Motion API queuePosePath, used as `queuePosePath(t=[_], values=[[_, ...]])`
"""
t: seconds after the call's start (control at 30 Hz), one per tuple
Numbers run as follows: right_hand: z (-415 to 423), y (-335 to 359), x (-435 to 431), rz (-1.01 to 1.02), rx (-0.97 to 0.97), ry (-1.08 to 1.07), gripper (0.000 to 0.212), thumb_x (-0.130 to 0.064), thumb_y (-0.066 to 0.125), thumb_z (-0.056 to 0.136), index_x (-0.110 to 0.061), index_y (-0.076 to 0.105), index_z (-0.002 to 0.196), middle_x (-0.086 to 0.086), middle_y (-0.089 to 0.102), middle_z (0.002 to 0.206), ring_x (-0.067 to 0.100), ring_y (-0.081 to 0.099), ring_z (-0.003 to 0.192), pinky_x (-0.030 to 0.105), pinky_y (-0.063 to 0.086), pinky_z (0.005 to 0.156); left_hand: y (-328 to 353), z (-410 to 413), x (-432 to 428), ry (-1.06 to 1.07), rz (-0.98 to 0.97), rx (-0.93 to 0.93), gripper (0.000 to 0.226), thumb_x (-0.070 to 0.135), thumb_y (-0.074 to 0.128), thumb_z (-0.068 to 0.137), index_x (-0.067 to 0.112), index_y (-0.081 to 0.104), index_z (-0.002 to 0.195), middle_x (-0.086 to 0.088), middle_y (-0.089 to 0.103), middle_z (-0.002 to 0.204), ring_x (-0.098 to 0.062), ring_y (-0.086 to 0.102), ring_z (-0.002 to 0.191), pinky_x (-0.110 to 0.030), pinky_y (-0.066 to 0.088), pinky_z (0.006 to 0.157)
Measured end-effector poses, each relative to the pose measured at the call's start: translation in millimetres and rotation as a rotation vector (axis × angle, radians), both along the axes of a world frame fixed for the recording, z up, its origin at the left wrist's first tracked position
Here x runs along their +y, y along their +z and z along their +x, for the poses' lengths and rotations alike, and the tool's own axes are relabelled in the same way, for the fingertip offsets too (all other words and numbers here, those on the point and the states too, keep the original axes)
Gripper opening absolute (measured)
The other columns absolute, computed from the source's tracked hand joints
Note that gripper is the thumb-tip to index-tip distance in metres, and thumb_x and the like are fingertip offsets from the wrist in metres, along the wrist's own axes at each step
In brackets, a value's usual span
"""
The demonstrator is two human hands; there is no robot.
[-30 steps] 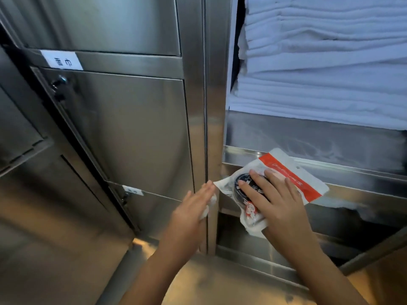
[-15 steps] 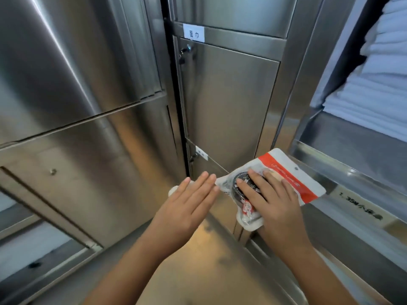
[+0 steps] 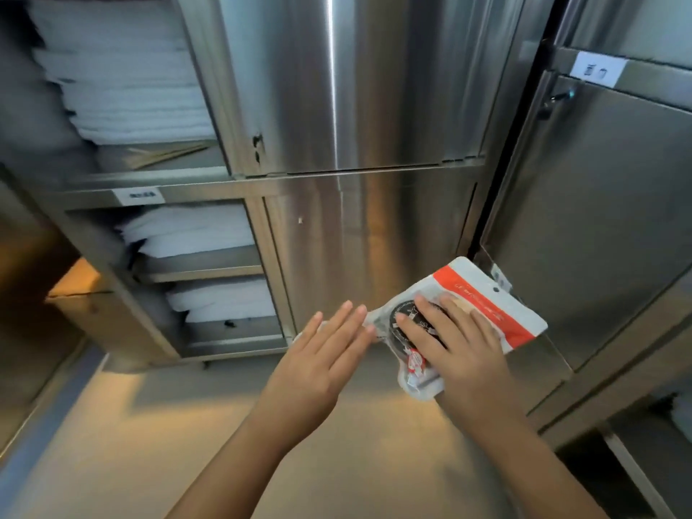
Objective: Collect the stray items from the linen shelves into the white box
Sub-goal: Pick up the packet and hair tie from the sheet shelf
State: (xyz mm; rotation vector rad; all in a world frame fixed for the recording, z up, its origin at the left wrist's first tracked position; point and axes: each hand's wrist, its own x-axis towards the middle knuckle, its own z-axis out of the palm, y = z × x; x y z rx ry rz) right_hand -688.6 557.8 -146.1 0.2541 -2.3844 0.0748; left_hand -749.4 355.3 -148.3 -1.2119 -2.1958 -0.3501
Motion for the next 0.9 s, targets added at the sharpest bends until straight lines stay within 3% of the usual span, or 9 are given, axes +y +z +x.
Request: queuePosePath(t=[0.3, 0.53, 0.77, 0.9], values=[[-12, 3, -112, 0.013, -0.016, 0.203, 0.055, -0.009, 0.085, 0.057, -0.014, 0.069, 0.109, 0.012, 0.064, 0.118, 0.037, 0.059, 0.109, 0.053, 0.048, 0.086, -3, 35, -115, 0.244, 0.048, -0.019, 0.05, -0.013, 0.036, 0.078, 0.0, 0.057, 0.121, -0.019, 0.054, 0.129, -0.035, 0.046, 0.123, -0.055, 0.034, 0.098], [8, 2, -230, 0.019, -0.001, 0.375, 0.054, -0.01, 0.087, 0.056, -0.013, 0.07, 0.106, 0.013, 0.066, 0.114, 0.038, 0.061, 0.106, 0.054, 0.047, 0.087, -2, 82, -226, 0.403, 0.075, -0.039, 0.053, -0.015, 0.059, 0.068, -0.002, 0.058, 0.12, -0.019, 0.056, 0.127, -0.035, 0.044, 0.123, -0.057, 0.033, 0.096], [22, -10, -340, -0.025, 0.019, 0.515, 0.059, -0.007, 0.079, 0.055, -0.018, 0.067, 0.112, 0.009, 0.064, 0.119, 0.035, 0.058, 0.111, 0.049, 0.047, 0.089, -5, 132, -335, 0.577, 0.118, -0.028, 0.056, -0.017, 0.057, 0.065, -0.001, 0.059, 0.119, -0.02, 0.058, 0.124, -0.036, 0.046, 0.12, -0.058, 0.033, 0.094], [28, -9, -397, -0.03, 0.003, 0.61, 0.058, -0.008, 0.079, 0.057, -0.015, 0.066, 0.113, 0.011, 0.063, 0.12, 0.037, 0.058, 0.11, 0.051, 0.047, 0.087, -13, 157, -389, 0.665, 0.182, -0.026, 0.05, -0.011, 0.042, 0.078, 0.007, 0.048, 0.126, -0.016, 0.057, 0.127, -0.032, 0.044, 0.123, -0.043, 0.032, 0.105]])
